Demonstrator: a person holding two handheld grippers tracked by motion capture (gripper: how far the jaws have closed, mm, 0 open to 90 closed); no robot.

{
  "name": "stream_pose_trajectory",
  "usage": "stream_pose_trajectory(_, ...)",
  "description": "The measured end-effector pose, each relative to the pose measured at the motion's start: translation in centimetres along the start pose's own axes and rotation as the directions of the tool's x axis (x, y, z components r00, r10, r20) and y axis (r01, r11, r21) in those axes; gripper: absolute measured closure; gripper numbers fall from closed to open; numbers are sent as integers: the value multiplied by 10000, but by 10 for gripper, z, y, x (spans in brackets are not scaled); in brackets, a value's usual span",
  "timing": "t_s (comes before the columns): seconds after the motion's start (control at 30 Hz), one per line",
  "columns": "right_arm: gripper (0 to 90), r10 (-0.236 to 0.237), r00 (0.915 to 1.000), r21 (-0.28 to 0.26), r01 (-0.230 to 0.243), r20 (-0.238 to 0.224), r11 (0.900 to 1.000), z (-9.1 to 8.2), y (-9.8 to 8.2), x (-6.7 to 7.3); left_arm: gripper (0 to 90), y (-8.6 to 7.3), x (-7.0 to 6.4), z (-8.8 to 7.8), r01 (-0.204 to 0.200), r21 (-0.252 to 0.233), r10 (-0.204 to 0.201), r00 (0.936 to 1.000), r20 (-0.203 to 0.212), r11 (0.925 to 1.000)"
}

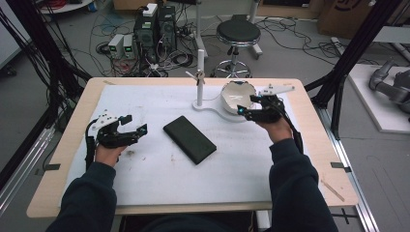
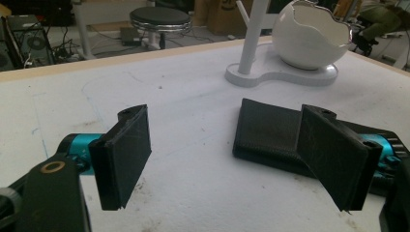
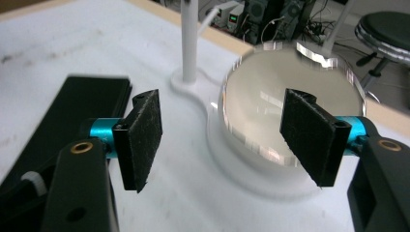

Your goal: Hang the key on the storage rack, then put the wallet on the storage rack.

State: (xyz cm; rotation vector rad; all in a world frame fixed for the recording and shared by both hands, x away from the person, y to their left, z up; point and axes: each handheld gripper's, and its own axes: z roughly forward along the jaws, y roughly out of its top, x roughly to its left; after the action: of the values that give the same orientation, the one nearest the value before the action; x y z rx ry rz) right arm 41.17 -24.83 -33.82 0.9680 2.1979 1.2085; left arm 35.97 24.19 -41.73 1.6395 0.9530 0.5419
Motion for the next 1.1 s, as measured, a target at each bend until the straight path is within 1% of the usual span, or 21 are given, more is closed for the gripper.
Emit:
stream_pose_trajectory(0.03, 282, 115, 9999, 165, -115, 24, 9998, -5, -16, 1, 197, 0, 0, 0, 43, 18, -43, 10000, -6, 10000)
stream_pose_trajectory(0.07, 282, 115, 9999, 165, -115, 24, 9998, -5, -16, 1, 197, 0, 0, 0, 43, 18, -43, 10000, -6, 10000)
stream_pose_trajectory(0.1, 244, 252, 9996, 137, -253, 118, 9996, -10, -31, 3, 197, 0, 0, 0, 4, 30, -4, 10000, -6, 10000)
stream_pose_trajectory(0.13, 244, 252, 9996, 137, -253, 118, 9996, -10, -31, 3, 197, 0, 0, 0, 4, 30, -4, 10000, -6, 10000)
stream_pose_trajectory(0.17, 213, 356, 9991, 44, -357, 231, 9994, -14, -44, 5, 197, 0, 0, 1, -20, 72, 20, 10000, 7, 10000)
stream_pose_trajectory(0.2, 213, 356, 9991, 44, -357, 231, 9994, -14, -44, 5, 197, 0, 0, 1, -20, 72, 20, 10000, 7, 10000)
stream_pose_trajectory(0.23, 213, 238, 9990, -53, -236, 367, 9997, -16, -54, 8, 197, -1, 0, 2, 27, 56, -27, 10000, 6, 10000)
stream_pose_trajectory(0.27, 213, 238, 9990, -53, -236, 367, 9997, -16, -54, 8, 197, -1, 1, 2, 0, 122, 0, 10000, 24, 9999)
stream_pose_trajectory(0.3, 213, 153, 9986, -90, -149, 511, 9998, -16, -62, 11, 197, -1, 1, 2, -9, 133, 9, 10000, -2, 9999)
stream_pose_trajectory(0.33, 213, 153, 9986, -90, -149, 511, 9998, -16, -62, 11, 197, -1, 1, 2, -9, 133, 9, 10000, -2, 9999)
stream_pose_trajectory(0.37, 213, 282, 9978, -65, -278, 597, 9996, -13, -68, 13, 197, -1, 0, 3, -3, 182, 3, 10000, 6, 9998)
stream_pose_trajectory(0.47, 213, 373, 9981, -46, -371, 494, 9993, -11, -72, 15, 198, -2, 0, 3, -55, 258, 55, 10000, -12, 9997)
stream_pose_trajectory(0.53, 214, 178, 9989, 95, -182, 433, 9998, -9, -73, 18, 198, -1, -2, 3, -135, 325, 136, 9999, -25, 9994)
stream_pose_trajectory(0.57, 214, 124, 9991, -23, -123, 401, 9999, -11, -72, 19, 197, -1, -3, 2, -212, 346, 212, 9998, -14, 9992)
stream_pose_trajectory(0.67, 214, 109, 9990, -148, -103, 435, 9998, -12, -71, 19, 198, -1, -3, 3, -219, 329, 220, 9998, -18, 9992)
stream_pose_trajectory(0.77, 213, 326, 9984, -190, -317, 459, 9993, -13, -73, 19, 198, -2, -1, 4, -172, 343, 173, 9998, -21, 9993)
stream_pose_trajectory(0.9, 213, 453, 9981, -308, -441, 416, 9986, -14, -75, 19, 198, -2, -2, 4, -188, 371, 188, 9998, -20, 9991)
stream_pose_trajectory(0.93, 213, 443, 9980, -313, -429, 460, 9986, -14, -75, 19, 198, -2, -1, 4, -232, 386, 233, 9997, -28, 9990)
stream_pose_trajectory(0.97, 213, 472, 9975, -326, -455, 522, 9984, -14, -76, 19, 198, -2, -1, 5, -151, 419, 153, 9999, -51, 9990)
stream_pose_trajectory(1.07, 209, 438, 9978, -354, -420, 504, 9985, -12, -77, 21, 198, -2, -1, 5, -179, 439, 182, 9998, -74, 9989)
stream_pose_trajectory(1.1, 209, 383, 9981, -270, -371, 485, 9989, -10, -78, 22, 198, -2, -1, 4, -190, 414, 194, 9998, -98, 9990)
